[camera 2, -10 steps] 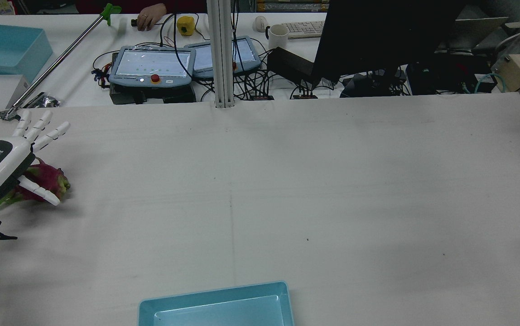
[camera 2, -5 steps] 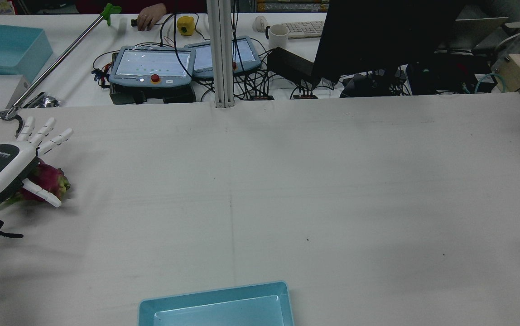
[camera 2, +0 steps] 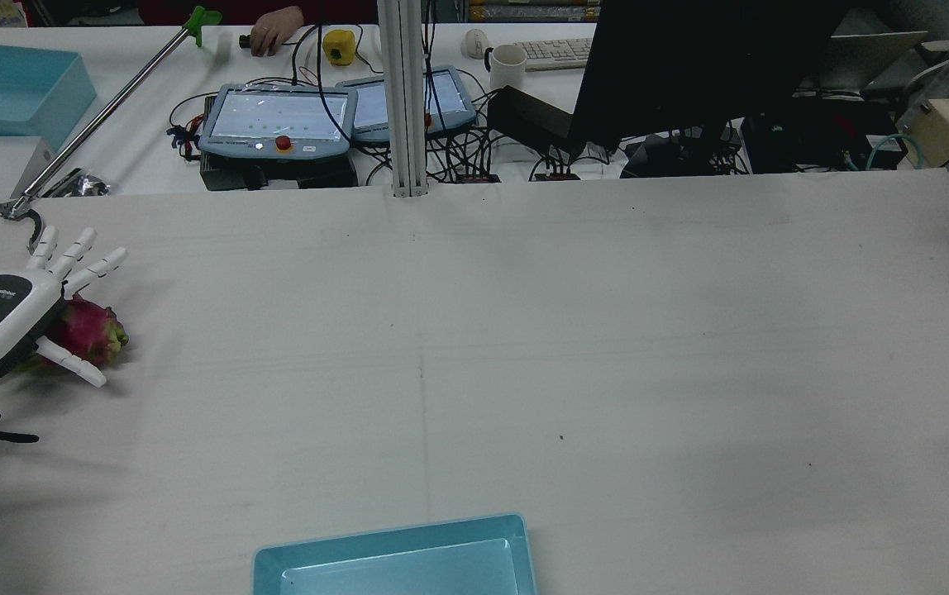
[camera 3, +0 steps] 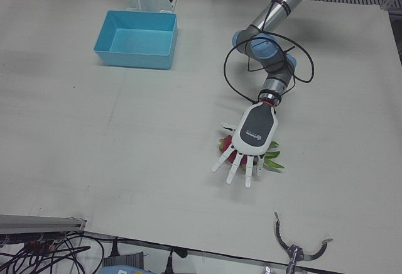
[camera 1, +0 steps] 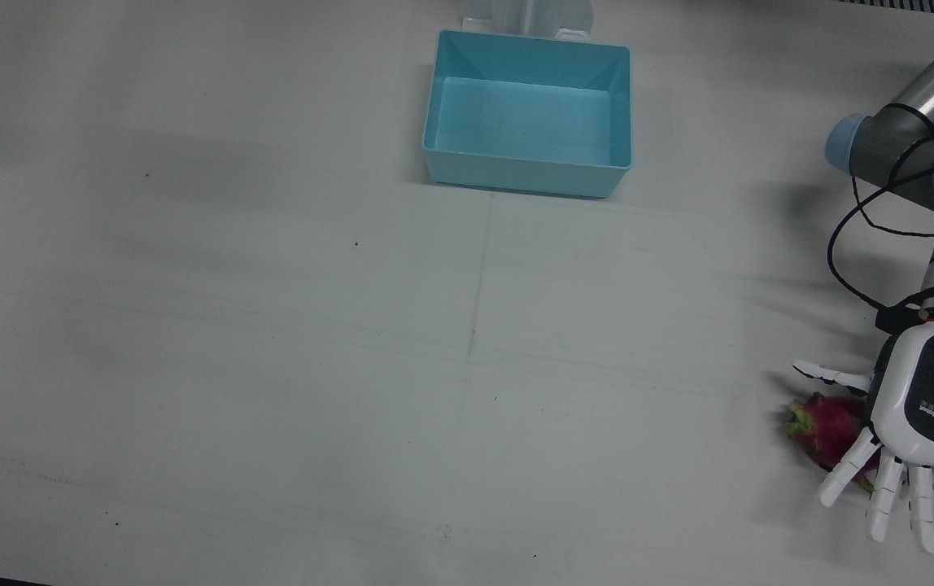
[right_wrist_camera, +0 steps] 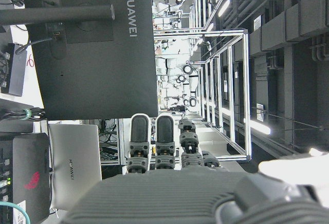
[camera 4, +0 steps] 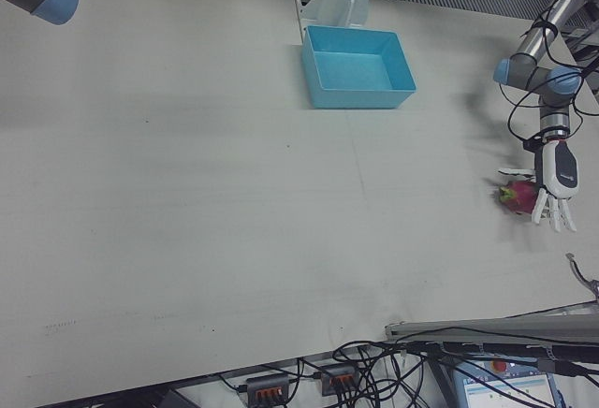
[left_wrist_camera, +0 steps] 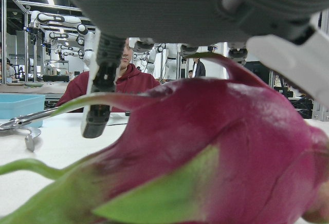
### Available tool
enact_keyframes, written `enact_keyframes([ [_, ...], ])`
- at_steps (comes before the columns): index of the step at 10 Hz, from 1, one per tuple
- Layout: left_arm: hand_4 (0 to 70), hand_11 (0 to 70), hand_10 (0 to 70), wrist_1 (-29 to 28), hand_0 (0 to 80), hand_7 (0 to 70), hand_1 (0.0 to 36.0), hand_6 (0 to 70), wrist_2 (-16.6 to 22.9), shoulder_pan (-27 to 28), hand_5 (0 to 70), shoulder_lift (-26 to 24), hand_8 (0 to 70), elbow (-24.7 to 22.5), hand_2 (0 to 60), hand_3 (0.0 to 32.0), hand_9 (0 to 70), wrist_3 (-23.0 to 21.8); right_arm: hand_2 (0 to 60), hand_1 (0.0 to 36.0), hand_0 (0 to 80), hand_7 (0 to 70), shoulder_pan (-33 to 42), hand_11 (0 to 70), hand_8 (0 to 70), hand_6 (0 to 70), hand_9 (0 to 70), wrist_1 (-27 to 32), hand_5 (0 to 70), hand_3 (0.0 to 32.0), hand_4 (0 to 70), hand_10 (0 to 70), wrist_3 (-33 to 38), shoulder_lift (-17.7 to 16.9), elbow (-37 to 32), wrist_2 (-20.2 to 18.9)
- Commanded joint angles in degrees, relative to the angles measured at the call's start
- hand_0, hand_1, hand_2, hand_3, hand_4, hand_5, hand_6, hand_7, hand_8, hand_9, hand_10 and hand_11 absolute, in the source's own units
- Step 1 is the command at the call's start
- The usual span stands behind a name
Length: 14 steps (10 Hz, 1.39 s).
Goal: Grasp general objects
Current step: 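Wrap the left hand fingers around the dragon fruit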
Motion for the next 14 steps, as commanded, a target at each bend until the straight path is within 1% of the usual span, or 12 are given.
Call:
enact_keyframes([
  [1,0.0,0.0,0.0,-0.9,41.9,0.0,9.2,0.0,0.0,0.2,13.0,0.2,0.0,0.9,0.0,32.0,0.0,1.8,0.0,0.0,0.0,0.0,0.0,0.0,0.0,0.0,0.0,0.0,0.0,0.0,0.0,0.0,0.0,0.0,0.0,0.0],
  [2,0.0,0.0,0.0,-1.2,42.0,0.0,9.4,0.0,0.0,0.2,14.6,0.2,0.0,1.0,0.0,32.0,0.0,2.7,0.0,0.0,0.0,0.0,0.0,0.0,0.0,0.0,0.0,0.0,0.0,0.0,0.0,0.0,0.0,0.0,0.0,0.0],
  [4,0.0,0.0,0.0,-1.6,40.8,0.0,9.6,0.0,0.0,0.1,20.6,0.2,0.0,1.1,0.4,32.0,0.0,2.7,0.0,0.0,0.0,0.0,0.0,0.0,0.0,0.0,0.0,0.0,0.0,0.0,0.0,0.0,0.0,0.0,0.0,0.0],
  [6,0.0,0.0,0.0,-1.6,40.7,0.0,10.4,0.0,0.0,0.2,21.7,0.2,0.0,1.0,4.2,32.0,0.0,2.7,0.0,0.0,0.0,0.0,0.0,0.0,0.0,0.0,0.0,0.0,0.0,0.0,0.0,0.0,0.0,0.0,0.0,0.0],
  [7,0.0,0.0,0.0,-1.7,40.1,0.2,10.7,0.0,0.0,0.1,19.6,0.2,0.5,1.0,8.0,32.0,0.0,2.8,0.0,0.0,0.0,0.0,0.0,0.0,0.0,0.0,0.0,0.0,0.0,0.0,0.0,0.0,0.0,0.0,0.0,0.0],
  [8,0.0,1.6,0.7,-1.7,39.1,2.8,10.8,0.0,0.0,0.2,16.8,0.2,2.9,1.1,12.7,32.0,0.0,2.9,0.0,0.0,0.0,0.0,0.0,0.0,0.0,0.0,0.0,0.0,0.0,0.0,0.0,0.0,0.0,0.0,0.0,0.0],
  [9,0.0,6.9,4.1,-2.2,39.2,6.2,11.3,0.0,0.0,0.2,16.7,0.4,4.4,1.1,15.5,32.0,0.0,4.0,0.0,0.0,0.0,0.0,0.0,0.0,0.0,0.0,0.0,0.0,0.0,0.0,0.0,0.0,0.0,0.0,0.0,0.0],
  [10,0.0,8.5,5.2,-3.0,38.2,9.1,12.2,0.0,-0.1,0.2,18.2,0.8,5.4,1.1,22.8,32.0,0.4,4.4,0.0,0.0,0.0,0.0,0.0,0.0,0.0,0.0,0.0,0.0,0.0,0.0,0.0,0.0,0.0,0.0,0.0,0.0],
  [11,0.0,9.8,6.1,-3.4,37.7,10.7,13.0,0.0,0.0,0.2,20.7,1.0,5.5,1.1,28.0,32.0,0.7,4.5,0.0,0.0,0.0,0.0,0.0,0.0,0.0,0.0,0.0,0.0,0.0,0.0,0.0,0.0,0.0,0.0,0.0,0.0],
  [12,0.0,11.4,7.2,-3.4,38.0,11.4,14.0,0.0,0.0,0.2,21.0,1.0,5.7,1.2,31.6,32.0,0.8,4.6,0.0,0.0,0.0,0.0,0.0,0.0,0.0,0.0,0.0,0.0,0.0,0.0,0.0,0.0,0.0,0.0,0.0,0.0],
  [13,0.0,13.4,8.6,-3.7,38.9,12.0,14.9,0.0,-0.1,0.2,21.1,1.1,6.5,1.1,33.4,32.0,1.0,4.6,0.0,0.0,0.0,0.0,0.0,0.0,0.0,0.0,0.0,0.0,0.0,0.0,0.0,0.0,0.0,0.0,0.0,0.0],
  [14,0.0,17.1,11.0,-3.8,40.2,12.9,16.3,0.0,-0.1,0.2,22.0,1.1,7.5,1.2,36.6,32.0,1.1,4.9,0.0,0.0,0.0,0.0,0.0,0.0,0.0,0.0,0.0,0.0,0.0,0.0,0.0,0.0,0.0,0.0,0.0,0.0],
])
